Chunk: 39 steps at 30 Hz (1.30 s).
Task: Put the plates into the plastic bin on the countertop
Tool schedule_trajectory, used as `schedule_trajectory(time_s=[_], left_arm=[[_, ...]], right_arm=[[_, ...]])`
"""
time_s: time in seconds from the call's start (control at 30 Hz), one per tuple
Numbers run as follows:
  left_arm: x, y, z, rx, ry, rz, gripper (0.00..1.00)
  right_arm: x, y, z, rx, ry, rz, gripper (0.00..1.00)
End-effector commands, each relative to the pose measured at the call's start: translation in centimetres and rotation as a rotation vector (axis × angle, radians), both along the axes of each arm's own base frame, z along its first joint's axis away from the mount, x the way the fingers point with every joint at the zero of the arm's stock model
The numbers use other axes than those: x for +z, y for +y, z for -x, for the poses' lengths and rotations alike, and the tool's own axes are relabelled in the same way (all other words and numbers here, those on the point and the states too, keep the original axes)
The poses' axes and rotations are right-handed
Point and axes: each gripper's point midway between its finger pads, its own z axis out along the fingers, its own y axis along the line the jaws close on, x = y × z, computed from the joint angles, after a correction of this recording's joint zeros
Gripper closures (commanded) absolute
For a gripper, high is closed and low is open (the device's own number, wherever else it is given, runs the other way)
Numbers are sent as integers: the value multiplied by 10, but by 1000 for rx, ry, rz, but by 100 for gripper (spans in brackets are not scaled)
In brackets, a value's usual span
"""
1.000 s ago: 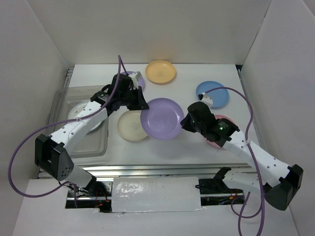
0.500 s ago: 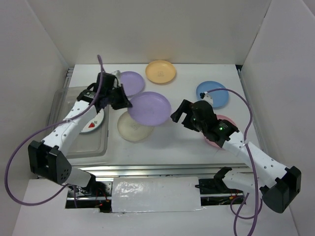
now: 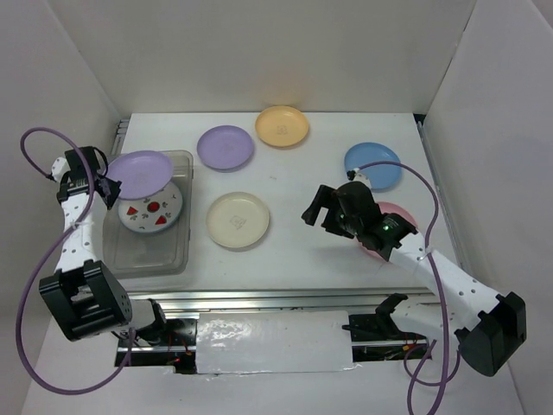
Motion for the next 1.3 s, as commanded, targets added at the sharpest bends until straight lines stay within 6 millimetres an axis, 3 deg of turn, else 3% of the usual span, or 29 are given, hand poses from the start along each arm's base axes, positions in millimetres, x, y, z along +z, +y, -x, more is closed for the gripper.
schedule_trajectory(time_s=[0.0,0.13,0.23,0.27,0.33,0.37,0.47,0.57,0.6,0.67,0.7,0.77,0.8,0.83,0.87,0.9,0.97,1.0,1.07,1.1,1.13,1.23,1.27], left_arm=[[-7,15,-12,46,-26,5,100],[-38,18,-3,72,38,21,100],[-49,11,-1,62,64,37,100],[-50,9,0,65,71,34,94],[-56,9,0,68,86,43,79],[-58,8,2,67,98,46,57],[-55,11,5,84,129,36,17],[-39,12,11,96,132,-3,1],[-35,12,14,99,144,-15,1],[-26,7,20,80,175,-30,1],[-23,7,23,85,187,-41,1],[-11,-1,29,51,182,-60,1],[-7,-9,28,10,162,-58,1],[-2,-15,27,-34,137,-61,1],[5,-21,31,-93,112,-87,1],[9,-27,31,-134,90,-91,1],[18,-43,33,-256,50,-106,1],[21,-47,36,-288,44,-113,1],[23,-54,40,-361,31,-134,1],[23,-55,42,-369,34,-138,1],[22,-57,45,-390,44,-143,1],[19,-65,48,-431,36,-132,1],[17,-71,47,-466,23,-118,1]], right_arm=[[-2,6,-2,44,-27,7,0],[-3,12,-3,69,-26,-7,0],[-4,19,-6,87,-23,-14,0],[-4,21,-6,93,-23,-16,0],[-4,25,-9,103,-23,-18,0],[-3,29,-9,114,-24,-26,0],[-2,41,-14,139,-36,-46,0],[-5,54,-24,160,-39,-66,0],[-19,58,-29,160,-1,-42,0],[-18,67,-40,144,18,-45,0],[-36,72,-47,132,54,-16,0],[-38,86,-64,109,62,-29,0],[-64,90,-70,97,117,10,0],[-71,94,-76,78,141,11,0],[-68,102,-87,73,138,3,0],[-89,107,-89,82,181,22,0],[-92,121,-100,94,178,-1,0],[-109,124,-101,99,214,9,0],[-115,133,-106,111,240,-2,2],[-129,135,-106,113,269,11,4],[-127,142,-109,121,270,6,11],[-154,140,-104,118,342,78,31],[-154,142,-103,124,348,99,47]])
